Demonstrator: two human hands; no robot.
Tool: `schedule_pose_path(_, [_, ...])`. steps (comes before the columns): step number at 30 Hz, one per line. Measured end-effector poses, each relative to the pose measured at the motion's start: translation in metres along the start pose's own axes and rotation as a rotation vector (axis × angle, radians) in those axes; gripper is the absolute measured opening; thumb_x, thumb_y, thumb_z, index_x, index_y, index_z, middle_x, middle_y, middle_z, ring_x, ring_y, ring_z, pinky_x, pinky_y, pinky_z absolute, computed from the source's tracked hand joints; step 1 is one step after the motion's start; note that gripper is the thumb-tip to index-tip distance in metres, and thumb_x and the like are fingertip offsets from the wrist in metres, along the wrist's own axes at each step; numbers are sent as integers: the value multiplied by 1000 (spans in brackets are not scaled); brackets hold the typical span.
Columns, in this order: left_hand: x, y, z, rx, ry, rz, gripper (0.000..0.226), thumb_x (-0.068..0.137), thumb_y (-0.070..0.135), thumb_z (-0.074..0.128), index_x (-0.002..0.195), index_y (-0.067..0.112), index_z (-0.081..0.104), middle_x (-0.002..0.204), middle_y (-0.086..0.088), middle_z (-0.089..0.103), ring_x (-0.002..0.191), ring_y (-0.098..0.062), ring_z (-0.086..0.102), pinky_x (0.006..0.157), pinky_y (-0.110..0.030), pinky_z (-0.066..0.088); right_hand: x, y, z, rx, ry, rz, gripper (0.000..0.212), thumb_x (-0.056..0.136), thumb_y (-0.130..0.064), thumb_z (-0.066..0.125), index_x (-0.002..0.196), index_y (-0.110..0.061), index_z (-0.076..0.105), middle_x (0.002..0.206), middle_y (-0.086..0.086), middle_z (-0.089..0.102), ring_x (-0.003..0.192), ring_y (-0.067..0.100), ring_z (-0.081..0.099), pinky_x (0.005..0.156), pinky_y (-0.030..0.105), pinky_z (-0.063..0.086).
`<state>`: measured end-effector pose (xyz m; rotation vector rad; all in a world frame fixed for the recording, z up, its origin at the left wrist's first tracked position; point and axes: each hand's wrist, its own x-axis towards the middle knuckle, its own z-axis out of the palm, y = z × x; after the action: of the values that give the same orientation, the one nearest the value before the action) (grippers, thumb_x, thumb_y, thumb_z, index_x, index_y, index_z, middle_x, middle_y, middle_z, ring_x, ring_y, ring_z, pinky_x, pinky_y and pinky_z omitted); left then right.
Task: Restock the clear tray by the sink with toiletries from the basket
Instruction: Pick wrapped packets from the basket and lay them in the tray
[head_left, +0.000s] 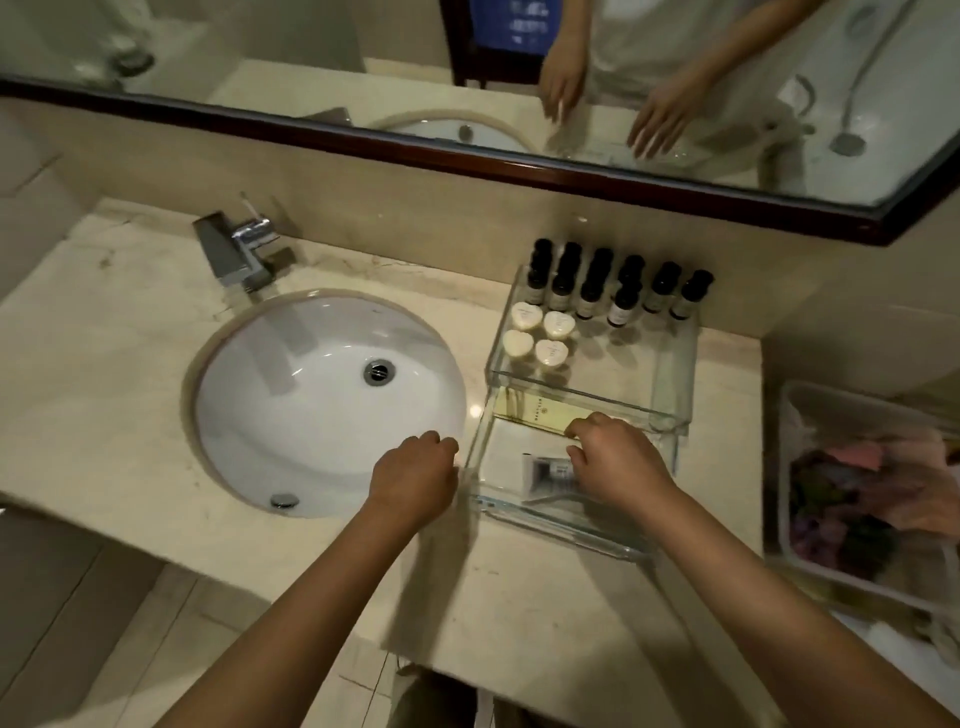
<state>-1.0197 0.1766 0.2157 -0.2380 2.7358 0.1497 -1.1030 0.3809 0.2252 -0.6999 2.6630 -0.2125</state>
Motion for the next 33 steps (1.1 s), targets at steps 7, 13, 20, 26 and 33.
schedule_pose_path(7, [-102, -88, 8, -174, 52, -363, 36, 97, 34, 39, 130, 22, 47, 126, 0, 53, 115, -21, 52, 85, -34, 46, 0, -102, -12, -57, -106, -250, 30, 94, -28, 44, 117, -15, 58, 116, 8, 62, 105, 29, 59, 82, 35, 50])
schedule_pose_path(13, [-248, -171, 43, -425, 116, -693, 38, 96, 32, 42, 132, 22, 49, 132, 0, 55, 121, -20, 52, 95, -30, 44, -39, -237, 5, -103, -150, -547, 34, 97, -30, 43, 129, -21, 50, 126, 3, 57, 117, 23, 53, 90, 33, 45])
schedule_pose_path(20, [-481, -244, 98, -454, 250, -1086, 37, 95, 35, 44, 130, 25, 48, 126, 1, 57, 115, -21, 55, 90, -32, 47, -148, -426, 45, -102, -133, -916, 31, 95, -30, 44, 120, -17, 56, 120, 7, 61, 110, 27, 57, 88, 34, 48])
schedule_pose_path(26, [-692, -259, 141, -466, 375, -1501, 33, 93, 31, 47, 123, 22, 55, 121, -3, 61, 110, -24, 58, 83, -35, 47, -271, -577, 103, -141, -167, -1253, 32, 95, -33, 43, 122, -20, 53, 123, 5, 60, 115, 26, 56, 91, 35, 47])
schedule_pose_path(33, [-837, -205, 210, -552, 423, -1885, 35, 95, 31, 47, 128, 19, 53, 122, -2, 61, 109, -20, 59, 82, -33, 46, -402, -685, 175, -249, -309, -1607, 32, 97, -34, 40, 122, -21, 53, 123, 2, 59, 113, 25, 56, 88, 36, 48])
